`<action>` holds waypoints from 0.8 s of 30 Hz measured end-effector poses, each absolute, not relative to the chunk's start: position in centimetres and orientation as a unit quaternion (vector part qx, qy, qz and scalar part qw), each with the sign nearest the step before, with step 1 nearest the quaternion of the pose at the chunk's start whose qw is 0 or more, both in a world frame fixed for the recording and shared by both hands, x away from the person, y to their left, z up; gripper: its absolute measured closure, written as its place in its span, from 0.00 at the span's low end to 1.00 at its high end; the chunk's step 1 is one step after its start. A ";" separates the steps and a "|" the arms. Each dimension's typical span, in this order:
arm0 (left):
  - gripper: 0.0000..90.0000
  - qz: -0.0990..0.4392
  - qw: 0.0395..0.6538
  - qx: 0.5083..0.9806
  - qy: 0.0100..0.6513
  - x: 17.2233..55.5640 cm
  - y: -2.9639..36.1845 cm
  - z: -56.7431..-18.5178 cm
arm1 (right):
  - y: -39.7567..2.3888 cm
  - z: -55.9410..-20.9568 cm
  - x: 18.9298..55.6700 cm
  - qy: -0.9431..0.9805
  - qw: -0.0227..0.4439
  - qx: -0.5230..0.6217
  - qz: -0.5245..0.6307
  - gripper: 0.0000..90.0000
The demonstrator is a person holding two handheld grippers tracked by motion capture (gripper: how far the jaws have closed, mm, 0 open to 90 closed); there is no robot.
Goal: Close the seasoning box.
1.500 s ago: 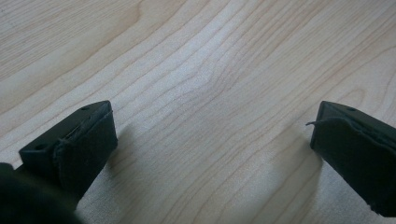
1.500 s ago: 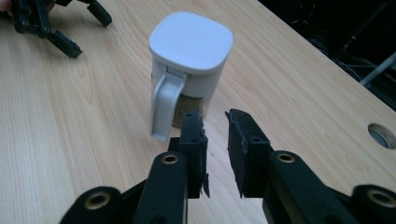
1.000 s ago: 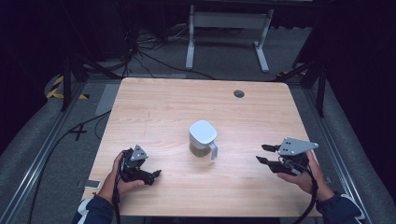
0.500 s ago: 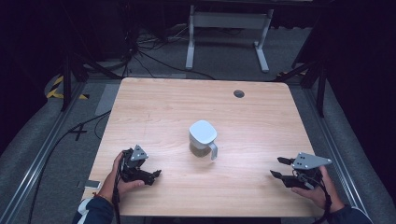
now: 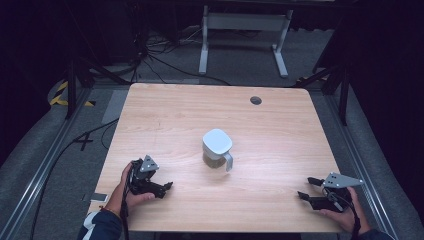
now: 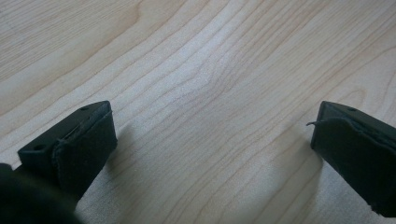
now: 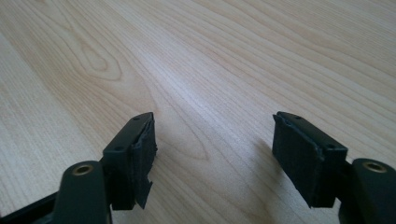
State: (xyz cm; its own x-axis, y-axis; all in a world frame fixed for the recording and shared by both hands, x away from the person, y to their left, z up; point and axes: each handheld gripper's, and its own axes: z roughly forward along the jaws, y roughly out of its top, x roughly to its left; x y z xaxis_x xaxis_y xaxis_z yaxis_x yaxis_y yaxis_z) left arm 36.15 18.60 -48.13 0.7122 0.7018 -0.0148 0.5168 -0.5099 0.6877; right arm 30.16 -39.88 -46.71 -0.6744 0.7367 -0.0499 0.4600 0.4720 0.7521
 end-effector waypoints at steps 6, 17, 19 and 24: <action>0.00 0.133 0.345 0.859 0.354 36.2 18.6 -48.1 | -40.0 -46.7 30.3 0.836 0.182 0.364 0.368 0.31; 0.00 0.128 0.344 0.860 0.355 36.2 18.6 -48.1 | -40.0 -46.7 30.4 0.835 0.181 0.366 0.369 0.30; 0.00 0.128 0.344 0.860 0.355 36.2 18.6 -48.1 | -40.0 -46.7 30.4 0.835 0.181 0.366 0.369 0.30; 0.00 0.128 0.344 0.860 0.355 36.2 18.6 -48.1 | -40.0 -46.7 30.4 0.835 0.182 0.366 0.368 0.29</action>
